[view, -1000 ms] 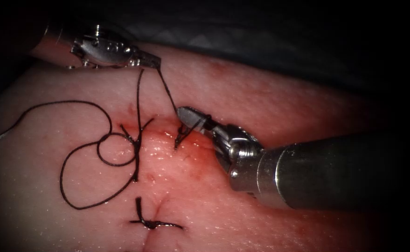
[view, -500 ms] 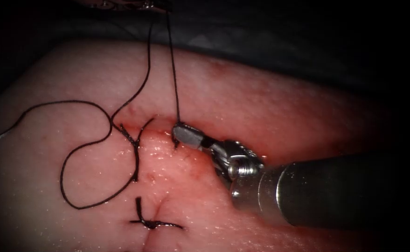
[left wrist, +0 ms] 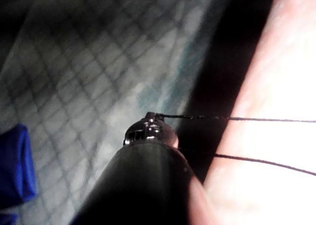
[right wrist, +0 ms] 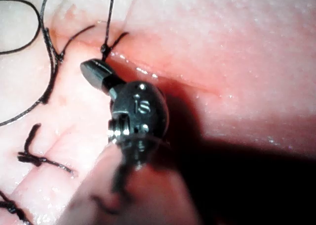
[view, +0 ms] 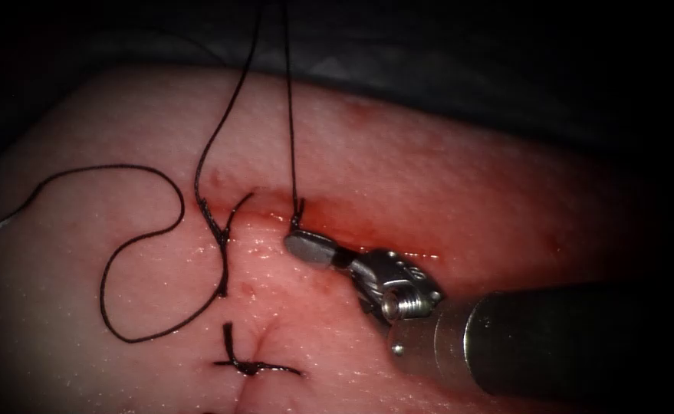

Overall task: Wound Closure
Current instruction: Pull the suture down with the right tool and up with the left to tighten, then cut the suture with the right gripper

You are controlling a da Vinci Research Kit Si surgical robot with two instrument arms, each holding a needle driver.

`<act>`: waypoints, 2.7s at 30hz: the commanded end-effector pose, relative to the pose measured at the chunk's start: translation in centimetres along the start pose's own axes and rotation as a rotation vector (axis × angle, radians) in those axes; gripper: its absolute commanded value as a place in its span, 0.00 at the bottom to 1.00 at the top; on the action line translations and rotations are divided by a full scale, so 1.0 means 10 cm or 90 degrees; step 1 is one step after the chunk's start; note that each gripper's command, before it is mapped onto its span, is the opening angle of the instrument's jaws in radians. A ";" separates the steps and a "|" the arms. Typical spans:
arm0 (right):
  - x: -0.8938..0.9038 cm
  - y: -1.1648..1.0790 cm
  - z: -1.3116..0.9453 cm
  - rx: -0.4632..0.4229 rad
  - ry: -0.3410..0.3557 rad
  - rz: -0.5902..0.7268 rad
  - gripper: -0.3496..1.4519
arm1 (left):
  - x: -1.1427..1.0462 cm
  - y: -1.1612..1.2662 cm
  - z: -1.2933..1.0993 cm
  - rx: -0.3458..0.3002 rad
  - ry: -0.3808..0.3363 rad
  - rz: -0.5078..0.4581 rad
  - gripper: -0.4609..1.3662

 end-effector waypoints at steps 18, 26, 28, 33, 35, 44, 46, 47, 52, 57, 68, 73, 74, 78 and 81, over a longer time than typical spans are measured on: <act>-0.028 -0.025 0.003 -0.104 -0.121 0.167 0.00 | -0.010 -0.006 0.031 0.003 0.007 0.008 0.06; -0.035 -0.047 0.000 -0.104 -0.150 0.182 0.00 | -0.006 -0.004 0.034 0.004 0.006 0.005 0.06; -0.036 -0.049 0.000 -0.105 -0.155 0.187 0.00 | -0.006 -0.005 0.035 0.004 0.008 0.005 0.06; -0.034 -0.047 0.000 -0.106 -0.154 0.187 0.00 | -0.004 -0.005 0.035 0.006 0.011 -0.001 0.06; -0.031 -0.045 0.000 -0.100 -0.149 0.188 0.00 | -0.004 -0.003 0.035 0.007 0.011 0.002 0.06; -0.026 -0.043 0.000 -0.094 -0.135 0.157 0.00 | 0.004 0.012 0.023 0.001 0.009 0.005 0.06; -0.026 -0.043 0.000 -0.088 -0.135 0.141 0.00 | 0.008 0.017 0.018 -0.001 0.009 0.006 0.06; -0.026 -0.043 0.000 -0.084 -0.134 0.130 0.00 | 0.010 0.021 0.015 -0.001 0.008 0.008 0.06; -0.025 -0.043 -0.002 -0.073 -0.131 0.089 0.00 | 0.022 0.032 -0.003 -0.006 0.005 0.016 0.06; -0.022 -0.046 -0.003 -0.058 -0.109 0.089 0.00 | 0.033 0.038 -0.021 -0.017 0.002 0.024 0.06; -0.017 -0.042 -0.018 -0.079 -0.087 -0.025 0.11 | 0.058 0.046 -0.072 -0.008 0.006 0.037 0.06; -0.011 -0.041 -0.026 -0.093 -0.068 -0.065 0.26 | 0.069 0.048 -0.091 -0.001 0.013 0.038 0.06; -0.009 -0.042 -0.027 -0.094 -0.066 -0.071 0.29 | 0.071 0.048 -0.094 -0.002 0.014 0.040 0.06; 0.002 -0.046 -0.029 -0.103 -0.062 -0.124 0.50 | 0.081 0.049 -0.107 0.001 0.020 0.039 0.06; 0.009 -0.049 -0.031 -0.099 -0.060 -0.165 0.60 | 0.086 0.050 -0.113 0.003 0.023 0.042 0.06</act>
